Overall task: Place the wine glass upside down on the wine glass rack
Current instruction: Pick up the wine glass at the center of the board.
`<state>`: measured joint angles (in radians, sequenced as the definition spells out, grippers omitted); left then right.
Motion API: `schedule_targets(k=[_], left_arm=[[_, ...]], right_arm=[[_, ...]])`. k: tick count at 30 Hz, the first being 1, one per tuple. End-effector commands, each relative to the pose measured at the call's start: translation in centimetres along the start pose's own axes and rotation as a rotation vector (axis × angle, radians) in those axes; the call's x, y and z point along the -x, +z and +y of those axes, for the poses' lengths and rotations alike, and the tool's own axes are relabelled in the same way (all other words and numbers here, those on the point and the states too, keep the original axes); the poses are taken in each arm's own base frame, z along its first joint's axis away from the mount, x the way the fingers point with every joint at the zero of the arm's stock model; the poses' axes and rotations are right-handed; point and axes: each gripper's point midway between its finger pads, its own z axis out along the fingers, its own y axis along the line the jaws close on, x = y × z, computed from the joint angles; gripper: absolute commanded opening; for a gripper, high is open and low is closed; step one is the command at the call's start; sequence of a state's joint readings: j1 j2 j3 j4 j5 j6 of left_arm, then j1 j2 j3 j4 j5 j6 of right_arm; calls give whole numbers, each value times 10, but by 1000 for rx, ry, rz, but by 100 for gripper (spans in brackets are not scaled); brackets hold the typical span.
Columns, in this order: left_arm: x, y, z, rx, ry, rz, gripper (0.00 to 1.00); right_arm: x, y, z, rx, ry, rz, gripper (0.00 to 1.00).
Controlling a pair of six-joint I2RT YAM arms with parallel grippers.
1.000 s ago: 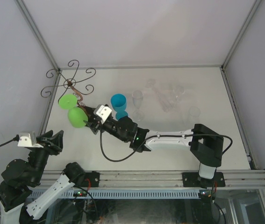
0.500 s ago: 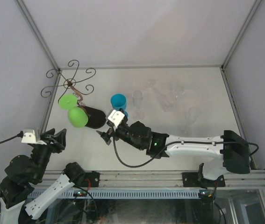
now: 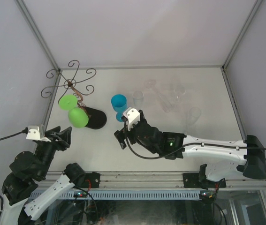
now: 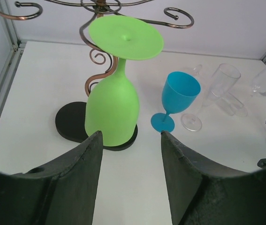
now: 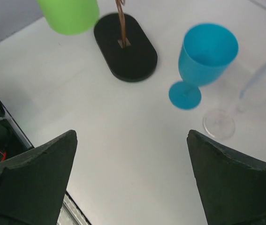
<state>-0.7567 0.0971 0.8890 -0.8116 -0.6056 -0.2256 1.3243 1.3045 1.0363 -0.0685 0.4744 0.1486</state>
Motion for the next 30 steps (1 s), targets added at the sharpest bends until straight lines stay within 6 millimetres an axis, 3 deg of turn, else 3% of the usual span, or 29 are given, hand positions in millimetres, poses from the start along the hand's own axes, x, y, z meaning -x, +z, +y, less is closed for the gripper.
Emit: schedule_targets(k=[1,7,14,24,30], left_arm=[[-4,14,-17,-32,-27,17,57],[-12,22,-26,-47,-21,47,57],[-20,29,-33,-62,-14,71,57],[-38,39,-41,-79,-12,104,57],[-40,40,-41,-77,-6,108,57]], right_arm=[[-22,-18,-21,-82,79,106,100],[-36,-26,-35,-111,162,177,100],[-45,-34,-44,23,329,284,100],[-39,-42,-94,-103,399,260,100],[-21,-25,-104,-117,359,256,100]])
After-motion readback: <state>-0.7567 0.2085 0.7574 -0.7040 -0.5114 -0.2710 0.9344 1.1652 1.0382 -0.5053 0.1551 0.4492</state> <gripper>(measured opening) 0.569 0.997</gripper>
